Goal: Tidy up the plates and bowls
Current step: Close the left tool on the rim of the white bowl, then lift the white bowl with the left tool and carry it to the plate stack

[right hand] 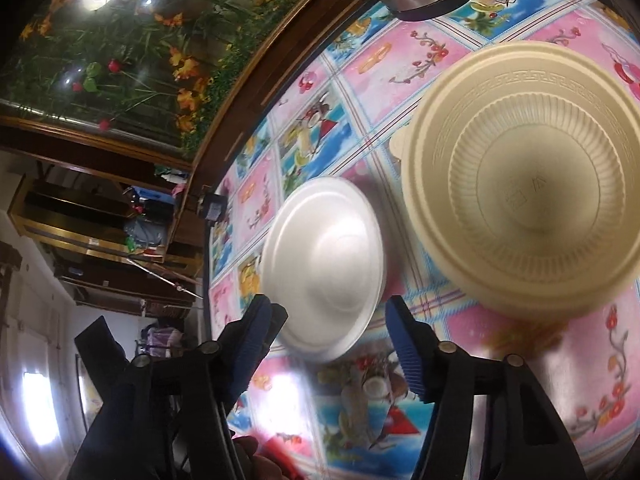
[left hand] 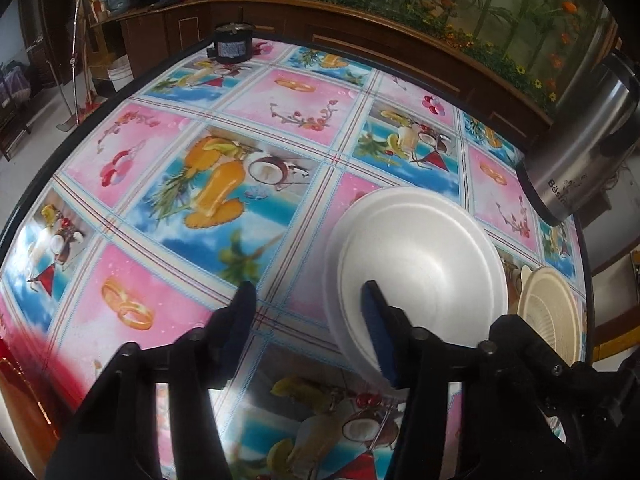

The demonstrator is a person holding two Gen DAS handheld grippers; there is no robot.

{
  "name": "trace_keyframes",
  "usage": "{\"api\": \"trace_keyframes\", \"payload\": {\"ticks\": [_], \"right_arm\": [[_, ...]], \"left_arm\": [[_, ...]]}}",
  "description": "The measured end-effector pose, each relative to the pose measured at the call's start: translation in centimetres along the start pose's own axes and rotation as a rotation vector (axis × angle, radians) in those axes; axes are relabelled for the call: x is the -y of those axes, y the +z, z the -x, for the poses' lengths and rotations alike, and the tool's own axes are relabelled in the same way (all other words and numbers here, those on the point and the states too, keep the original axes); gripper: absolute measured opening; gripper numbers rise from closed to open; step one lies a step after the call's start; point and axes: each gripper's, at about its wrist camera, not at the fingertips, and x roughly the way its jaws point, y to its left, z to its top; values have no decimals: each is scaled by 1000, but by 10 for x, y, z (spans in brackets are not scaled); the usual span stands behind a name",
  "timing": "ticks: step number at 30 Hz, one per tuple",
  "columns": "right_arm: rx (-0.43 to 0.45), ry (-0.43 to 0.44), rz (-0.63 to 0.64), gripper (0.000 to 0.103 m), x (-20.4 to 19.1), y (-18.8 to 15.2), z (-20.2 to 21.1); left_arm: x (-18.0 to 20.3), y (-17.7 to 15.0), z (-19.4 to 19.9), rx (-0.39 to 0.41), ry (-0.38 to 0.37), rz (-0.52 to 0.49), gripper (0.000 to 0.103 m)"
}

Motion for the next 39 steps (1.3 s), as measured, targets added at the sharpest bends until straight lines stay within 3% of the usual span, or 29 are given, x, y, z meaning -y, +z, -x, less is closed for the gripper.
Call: {"api": "trace_keyframes", "payload": {"ticks": [5,6,8,9,10,22,39], "right_arm": [[14,-33,8,46,4,4,-7],[14,-41,9,40,4,5,-9],[9,-61,14,26,6,6,-13],[4,-74,16,13,8,5,-15],[1,-85,17,11,9,5,-15],[15,-85,44,10,15,-17,8],[60,-102,99,10,20,-74,66]], "left_arm": [[5,-2,-10,-19,-3,-28,23],[7,-3,-11,-20,-2,-34,15],[9,-4,-11,-13,-3,-51,15],[9,-4,-10,-10,-10,-55,14],[9,-5,-9,-12,-13,-58,13],[3,-29,23,15,-21,-113,12],[-5,-81,74,55,-62,-190,13]]}}
